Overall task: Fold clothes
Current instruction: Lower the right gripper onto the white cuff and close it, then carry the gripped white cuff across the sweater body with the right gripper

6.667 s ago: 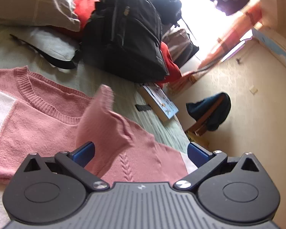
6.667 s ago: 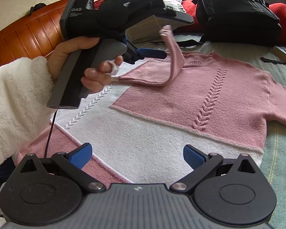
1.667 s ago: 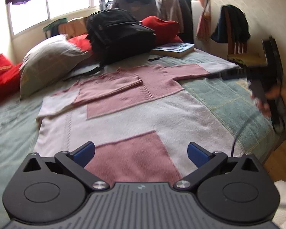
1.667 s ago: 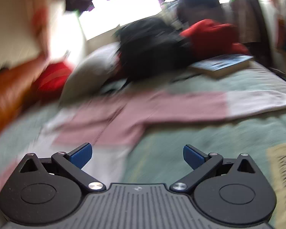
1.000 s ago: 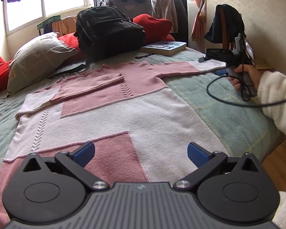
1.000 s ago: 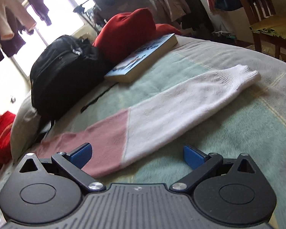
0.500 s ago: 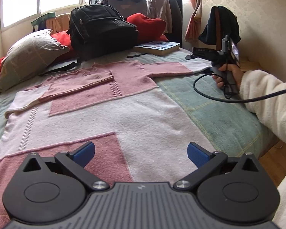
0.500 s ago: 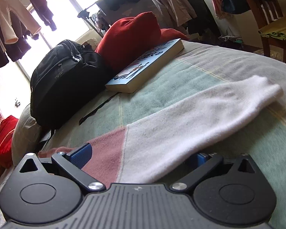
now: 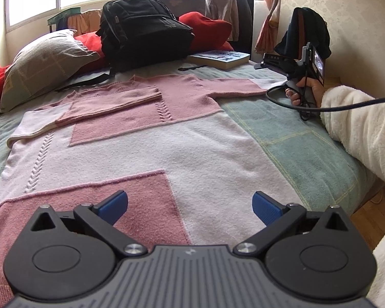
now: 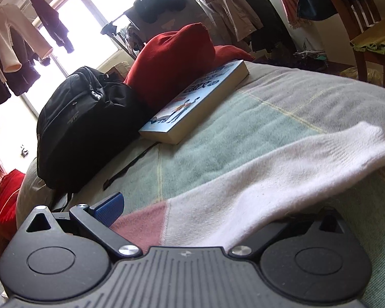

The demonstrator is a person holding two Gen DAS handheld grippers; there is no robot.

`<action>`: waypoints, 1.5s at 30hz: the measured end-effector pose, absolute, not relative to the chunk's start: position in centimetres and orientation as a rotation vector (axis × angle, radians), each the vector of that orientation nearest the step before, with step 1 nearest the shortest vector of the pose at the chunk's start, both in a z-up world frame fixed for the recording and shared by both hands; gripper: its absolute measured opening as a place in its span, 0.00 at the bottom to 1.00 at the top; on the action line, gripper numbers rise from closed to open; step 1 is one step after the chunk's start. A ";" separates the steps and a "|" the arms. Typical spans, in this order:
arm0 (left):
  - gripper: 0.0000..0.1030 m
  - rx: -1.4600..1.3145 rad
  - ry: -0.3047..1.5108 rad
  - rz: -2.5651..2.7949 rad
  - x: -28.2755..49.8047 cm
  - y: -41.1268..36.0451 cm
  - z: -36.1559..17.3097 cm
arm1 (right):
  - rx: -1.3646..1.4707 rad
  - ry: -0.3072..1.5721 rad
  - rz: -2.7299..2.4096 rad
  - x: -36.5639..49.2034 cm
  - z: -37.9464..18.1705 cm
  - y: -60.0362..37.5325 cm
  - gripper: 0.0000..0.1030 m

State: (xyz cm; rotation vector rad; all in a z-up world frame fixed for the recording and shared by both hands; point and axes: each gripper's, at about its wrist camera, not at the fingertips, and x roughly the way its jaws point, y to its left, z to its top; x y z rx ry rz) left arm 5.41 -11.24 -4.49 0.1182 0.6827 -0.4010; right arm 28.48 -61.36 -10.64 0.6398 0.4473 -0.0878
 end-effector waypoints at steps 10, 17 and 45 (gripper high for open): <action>0.99 0.101 0.692 -0.389 5.6 -10.5 -4.5 | 0.657 0.363 -0.025 27.6 -7.3 -59.5 1.00; 0.99 0.090 0.686 -0.386 5.2 -9.5 -4.1 | 0.615 0.369 0.024 28.3 -4.9 -56.5 1.00; 0.99 0.087 0.711 -0.393 5.6 -3.5 -1.6 | 0.496 0.505 0.080 33.8 -1.3 -39.8 1.00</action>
